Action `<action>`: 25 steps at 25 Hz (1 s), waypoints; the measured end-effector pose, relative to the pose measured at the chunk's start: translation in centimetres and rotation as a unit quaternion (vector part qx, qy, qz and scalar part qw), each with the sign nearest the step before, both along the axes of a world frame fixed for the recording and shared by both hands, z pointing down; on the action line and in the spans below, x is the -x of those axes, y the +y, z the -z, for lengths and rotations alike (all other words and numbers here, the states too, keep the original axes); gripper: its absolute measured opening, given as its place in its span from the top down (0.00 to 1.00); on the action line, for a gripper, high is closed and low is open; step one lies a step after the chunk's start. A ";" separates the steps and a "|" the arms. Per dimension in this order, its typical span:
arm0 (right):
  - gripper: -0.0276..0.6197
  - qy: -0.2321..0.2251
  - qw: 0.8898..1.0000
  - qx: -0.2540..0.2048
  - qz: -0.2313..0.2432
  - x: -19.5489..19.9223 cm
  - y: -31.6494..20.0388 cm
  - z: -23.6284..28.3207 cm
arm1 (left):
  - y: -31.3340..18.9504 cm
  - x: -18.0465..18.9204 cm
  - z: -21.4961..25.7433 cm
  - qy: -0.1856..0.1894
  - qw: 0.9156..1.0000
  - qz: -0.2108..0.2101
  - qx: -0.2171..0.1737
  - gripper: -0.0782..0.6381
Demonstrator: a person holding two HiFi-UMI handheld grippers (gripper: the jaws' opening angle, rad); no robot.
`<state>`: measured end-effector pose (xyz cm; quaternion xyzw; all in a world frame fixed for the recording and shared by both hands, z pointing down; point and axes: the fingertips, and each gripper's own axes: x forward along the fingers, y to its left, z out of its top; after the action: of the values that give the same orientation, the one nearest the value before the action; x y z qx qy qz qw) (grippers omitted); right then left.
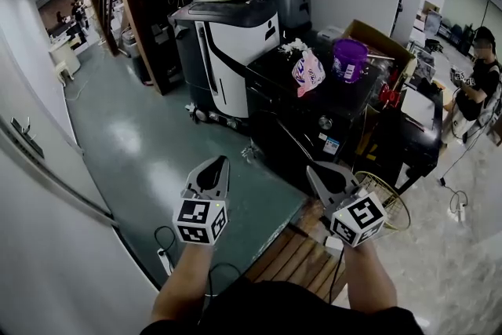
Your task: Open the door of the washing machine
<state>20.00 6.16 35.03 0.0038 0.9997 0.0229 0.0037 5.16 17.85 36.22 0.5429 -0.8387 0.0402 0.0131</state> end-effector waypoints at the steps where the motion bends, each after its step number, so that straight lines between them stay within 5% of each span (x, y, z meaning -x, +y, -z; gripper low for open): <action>1: 0.93 0.006 1.000 0.002 0.006 0.1 0.5 -0.3 | 0.0 -0.1 0.1 0.000 1.000 -0.003 -0.003 0.86; 5: 0.93 0.021 1.000 -0.010 0.003 0.4 1.3 -1.0 | 0.1 -0.8 0.3 -0.005 1.000 -0.015 -0.009 0.86; 12: 0.77 0.020 1.000 -0.011 0.012 0.4 1.3 -1.3 | 0.3 -1.2 -0.5 0.005 1.000 -0.024 0.001 0.84; 25: 0.47 0.041 0.999 0.011 0.020 0.0 2.1 -2.4 | 0.7 -1.3 -1.5 0.029 0.999 -0.029 0.010 0.49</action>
<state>19.96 8.31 37.48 0.0245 0.9990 0.0113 -0.0370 6.51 18.53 37.70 0.5680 -0.8213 0.0329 0.0419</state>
